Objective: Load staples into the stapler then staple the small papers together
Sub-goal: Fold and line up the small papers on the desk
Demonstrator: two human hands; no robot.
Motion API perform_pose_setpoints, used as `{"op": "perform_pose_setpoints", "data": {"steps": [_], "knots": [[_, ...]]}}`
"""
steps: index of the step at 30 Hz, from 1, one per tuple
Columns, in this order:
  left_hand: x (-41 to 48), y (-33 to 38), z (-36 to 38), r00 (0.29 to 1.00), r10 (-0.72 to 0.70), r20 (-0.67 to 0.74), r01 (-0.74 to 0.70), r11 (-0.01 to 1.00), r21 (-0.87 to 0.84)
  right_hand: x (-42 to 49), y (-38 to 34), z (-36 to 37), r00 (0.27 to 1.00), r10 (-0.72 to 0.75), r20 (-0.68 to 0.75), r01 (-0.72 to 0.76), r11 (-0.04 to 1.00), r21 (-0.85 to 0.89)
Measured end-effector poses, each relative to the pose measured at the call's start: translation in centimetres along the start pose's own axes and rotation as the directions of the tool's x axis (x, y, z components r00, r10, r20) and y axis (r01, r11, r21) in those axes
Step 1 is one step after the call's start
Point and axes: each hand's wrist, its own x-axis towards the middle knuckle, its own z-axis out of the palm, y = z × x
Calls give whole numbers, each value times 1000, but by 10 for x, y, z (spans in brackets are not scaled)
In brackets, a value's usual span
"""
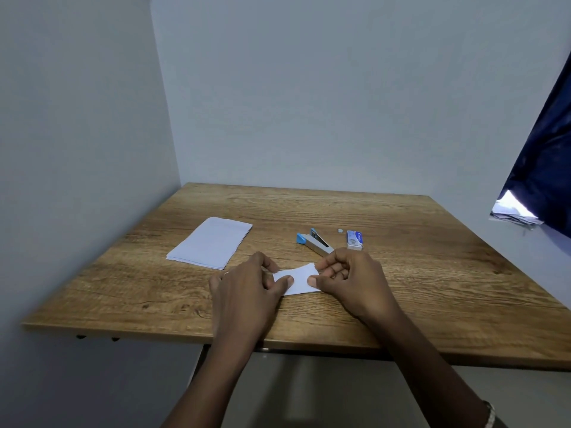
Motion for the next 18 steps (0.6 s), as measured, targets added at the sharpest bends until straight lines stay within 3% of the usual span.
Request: {"op": "perform_pose_setpoints", "data": {"steps": [5, 11, 18], "knots": [[0, 0, 0, 1000, 28, 10, -29, 997, 71, -2, -2, 4, 1000, -16, -21, 15, 999, -38], [1, 1, 0, 991, 42, 130, -62, 986, 154, -6, 1, 3, 996, -36, -78, 33, 999, -41], [6, 0, 0, 987, 34, 155, -52, 992, 111, -9, 0, 8, 989, -39, -141, 29, 997, -68]]}}
